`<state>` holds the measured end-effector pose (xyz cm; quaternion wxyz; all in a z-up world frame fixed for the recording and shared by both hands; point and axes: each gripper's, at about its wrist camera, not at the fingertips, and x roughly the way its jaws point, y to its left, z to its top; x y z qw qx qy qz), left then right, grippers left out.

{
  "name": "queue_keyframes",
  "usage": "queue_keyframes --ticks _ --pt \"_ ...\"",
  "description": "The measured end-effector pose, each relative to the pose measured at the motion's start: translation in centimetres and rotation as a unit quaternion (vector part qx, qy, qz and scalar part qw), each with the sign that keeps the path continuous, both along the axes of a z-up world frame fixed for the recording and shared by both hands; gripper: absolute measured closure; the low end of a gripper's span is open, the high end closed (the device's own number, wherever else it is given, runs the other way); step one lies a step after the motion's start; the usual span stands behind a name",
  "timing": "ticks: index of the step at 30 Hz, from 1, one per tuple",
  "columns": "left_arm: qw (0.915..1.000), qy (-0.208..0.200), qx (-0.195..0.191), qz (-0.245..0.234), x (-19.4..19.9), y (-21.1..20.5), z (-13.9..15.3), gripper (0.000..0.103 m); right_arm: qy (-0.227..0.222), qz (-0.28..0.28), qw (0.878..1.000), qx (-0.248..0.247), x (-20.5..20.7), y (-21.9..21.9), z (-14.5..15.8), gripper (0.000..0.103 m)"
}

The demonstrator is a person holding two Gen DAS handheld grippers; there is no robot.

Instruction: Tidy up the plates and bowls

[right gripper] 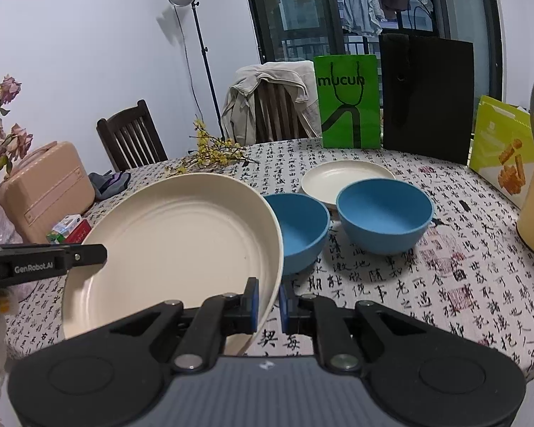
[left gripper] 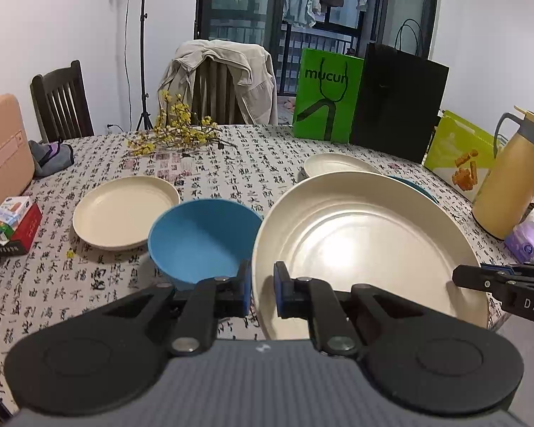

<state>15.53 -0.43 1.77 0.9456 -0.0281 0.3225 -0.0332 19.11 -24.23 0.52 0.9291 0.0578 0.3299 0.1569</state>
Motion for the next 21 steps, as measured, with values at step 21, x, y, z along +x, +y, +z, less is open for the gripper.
queue_keyframes --ticks 21 --pt "0.9995 0.029 -0.007 -0.008 -0.1 -0.3 -3.4 0.091 0.028 0.002 0.999 0.027 -0.1 -1.4 -3.8 0.091"
